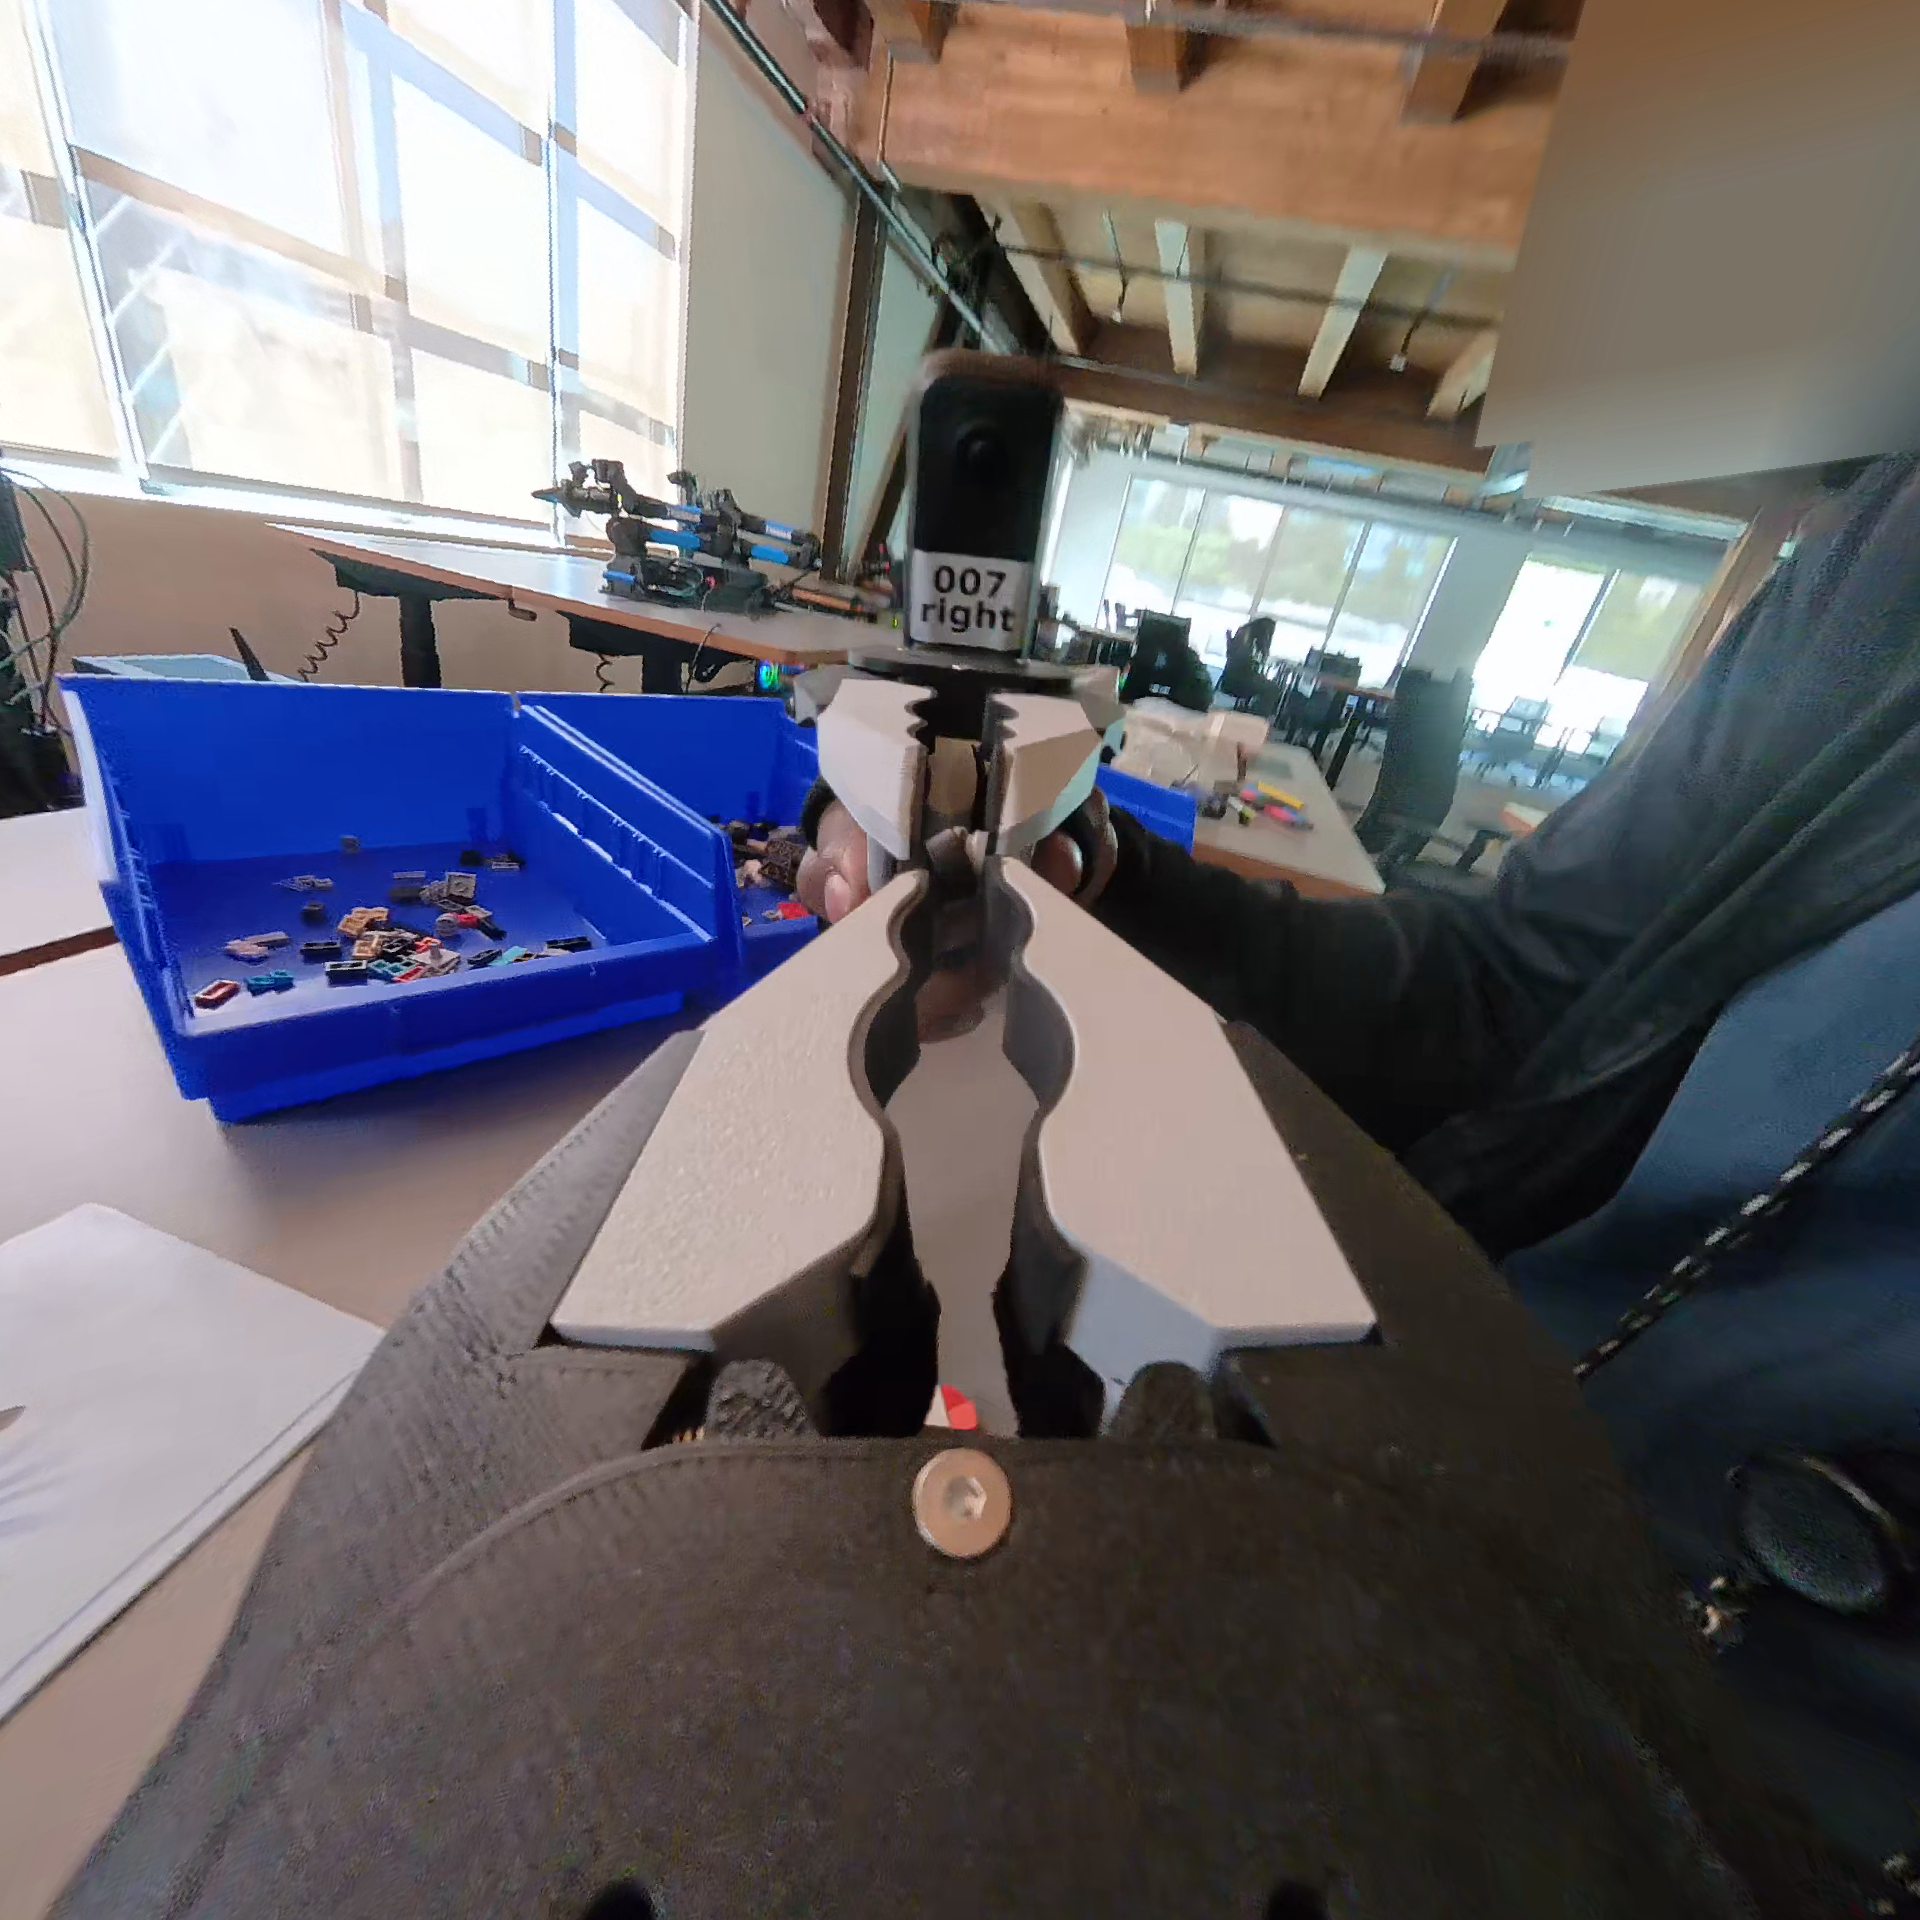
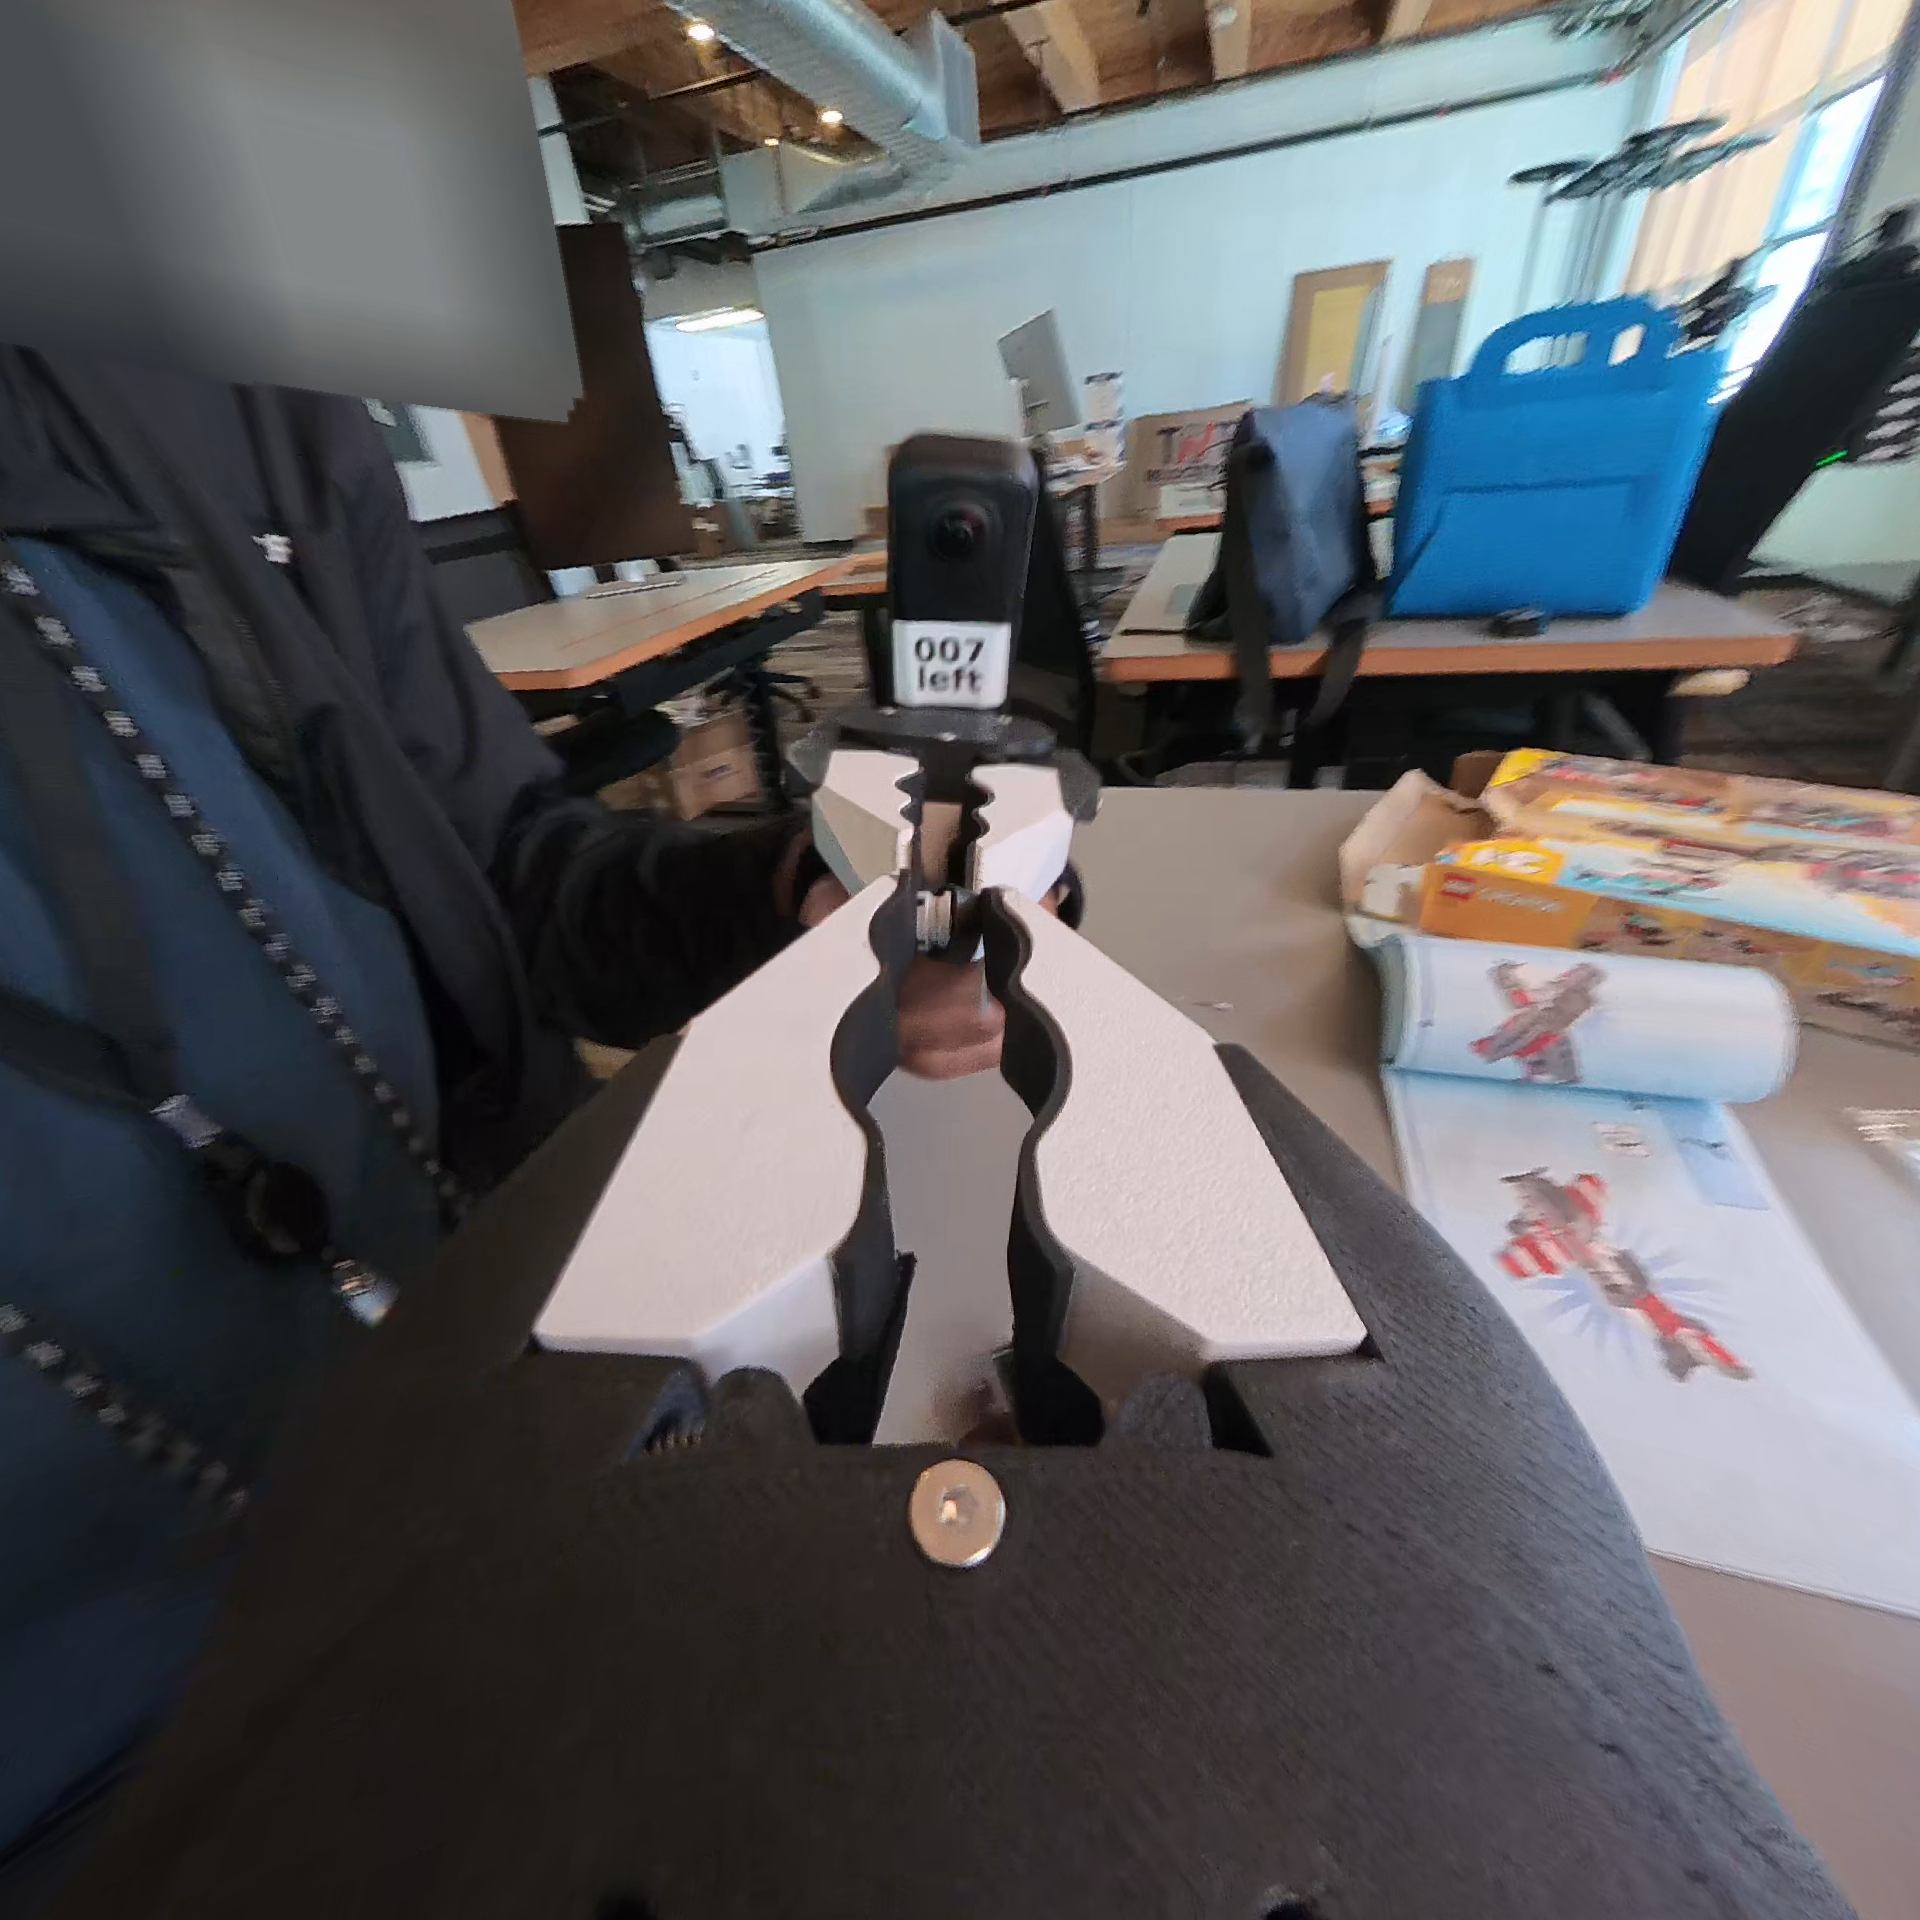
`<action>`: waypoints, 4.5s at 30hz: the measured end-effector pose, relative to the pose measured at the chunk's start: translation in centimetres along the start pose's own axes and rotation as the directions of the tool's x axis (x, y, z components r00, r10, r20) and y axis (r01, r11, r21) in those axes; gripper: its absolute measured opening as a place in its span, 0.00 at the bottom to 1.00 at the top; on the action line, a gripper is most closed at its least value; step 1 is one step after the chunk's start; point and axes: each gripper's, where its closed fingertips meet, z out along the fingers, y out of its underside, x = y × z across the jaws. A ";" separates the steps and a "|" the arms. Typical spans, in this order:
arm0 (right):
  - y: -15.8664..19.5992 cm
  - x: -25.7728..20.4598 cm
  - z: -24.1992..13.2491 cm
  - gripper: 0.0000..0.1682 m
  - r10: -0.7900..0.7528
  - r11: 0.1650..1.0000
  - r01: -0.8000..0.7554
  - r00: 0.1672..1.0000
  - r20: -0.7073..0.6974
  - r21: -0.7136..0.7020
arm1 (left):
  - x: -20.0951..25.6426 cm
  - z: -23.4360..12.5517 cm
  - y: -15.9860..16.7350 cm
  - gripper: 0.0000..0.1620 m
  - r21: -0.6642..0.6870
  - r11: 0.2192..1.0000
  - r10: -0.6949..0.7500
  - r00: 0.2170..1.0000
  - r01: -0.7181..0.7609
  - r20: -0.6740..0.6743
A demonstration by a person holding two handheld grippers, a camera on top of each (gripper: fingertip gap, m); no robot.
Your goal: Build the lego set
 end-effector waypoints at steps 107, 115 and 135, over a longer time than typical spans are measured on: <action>0.4 0.9 0.9 0.04 0.515 0.855 -0.519 0.852 0.090 0.021 | -0.7 -1.7 -0.5 0.06 0.082 0.957 -0.265 0.955 0.277 -0.132; 0.8 2.0 0.8 0.04 0.431 0.902 -0.431 0.902 -0.041 -0.006 | -1.7 -1.5 -0.1 0.07 0.083 0.963 -0.251 0.966 0.255 -0.059; 0.6 2.8 0.5 0.03 0.046 0.990 -0.076 0.971 -0.236 -0.120 | -2.7 -1.3 0.0 0.07 0.068 0.990 -0.128 0.989 0.123 0.077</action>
